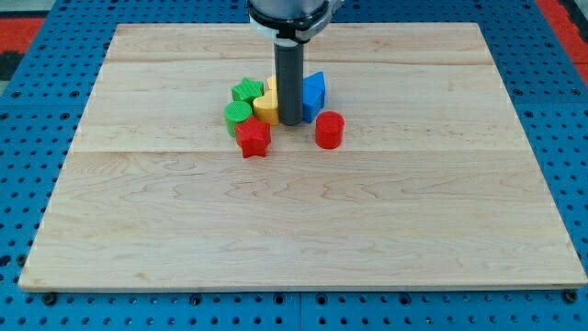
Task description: Move the red circle towards the bottom right of the red star
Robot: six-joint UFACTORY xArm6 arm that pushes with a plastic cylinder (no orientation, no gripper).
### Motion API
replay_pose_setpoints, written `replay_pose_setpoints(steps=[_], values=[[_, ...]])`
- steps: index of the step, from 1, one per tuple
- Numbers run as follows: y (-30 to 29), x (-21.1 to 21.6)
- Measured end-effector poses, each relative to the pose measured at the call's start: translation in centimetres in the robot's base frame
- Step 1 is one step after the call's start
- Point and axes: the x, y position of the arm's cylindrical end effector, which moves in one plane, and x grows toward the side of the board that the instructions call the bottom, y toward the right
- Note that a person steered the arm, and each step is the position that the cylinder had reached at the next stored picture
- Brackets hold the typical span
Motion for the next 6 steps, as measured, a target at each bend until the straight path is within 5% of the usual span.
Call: replay_pose_setpoints(steps=[3,4,6], values=[[2.7,-4.3],[2.7,1.5],[2.9,5.0]])
